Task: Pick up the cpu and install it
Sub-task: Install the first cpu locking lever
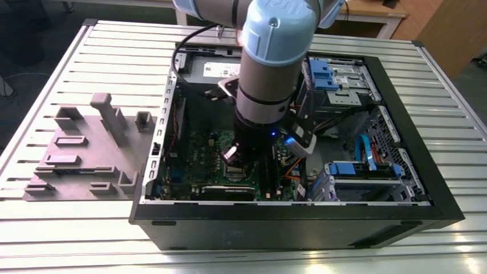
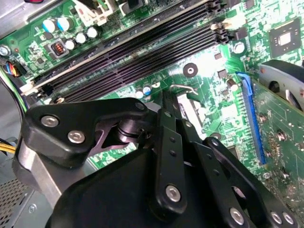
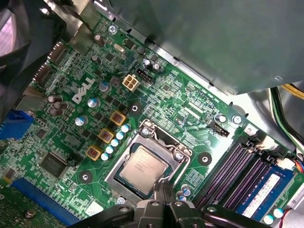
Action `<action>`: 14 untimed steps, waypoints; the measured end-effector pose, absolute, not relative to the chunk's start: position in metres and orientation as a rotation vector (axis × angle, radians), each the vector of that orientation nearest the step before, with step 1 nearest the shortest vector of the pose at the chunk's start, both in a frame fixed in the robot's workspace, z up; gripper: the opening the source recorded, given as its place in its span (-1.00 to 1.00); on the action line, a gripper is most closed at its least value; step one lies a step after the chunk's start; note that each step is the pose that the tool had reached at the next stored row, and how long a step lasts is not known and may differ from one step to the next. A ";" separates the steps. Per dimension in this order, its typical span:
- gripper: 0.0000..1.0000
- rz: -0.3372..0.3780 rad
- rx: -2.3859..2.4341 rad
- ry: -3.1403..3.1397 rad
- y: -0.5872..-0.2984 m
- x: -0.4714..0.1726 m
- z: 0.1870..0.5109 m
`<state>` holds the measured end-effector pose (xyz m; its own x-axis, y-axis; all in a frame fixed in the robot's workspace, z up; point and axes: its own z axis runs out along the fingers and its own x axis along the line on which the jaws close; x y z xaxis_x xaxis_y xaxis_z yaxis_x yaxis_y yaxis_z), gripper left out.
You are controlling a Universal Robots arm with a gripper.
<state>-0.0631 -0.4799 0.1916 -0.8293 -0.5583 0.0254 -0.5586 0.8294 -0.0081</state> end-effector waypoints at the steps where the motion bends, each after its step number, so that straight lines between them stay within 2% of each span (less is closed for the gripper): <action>1: -0.80 0.024 0.911 -2.984 -0.480 -0.063 0.191; 14: -0.80 0.018 0.911 -2.985 -0.481 -0.061 0.188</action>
<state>-0.0606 -0.4813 0.1879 -0.8293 -0.5583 0.0235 -0.5586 0.8295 -0.0050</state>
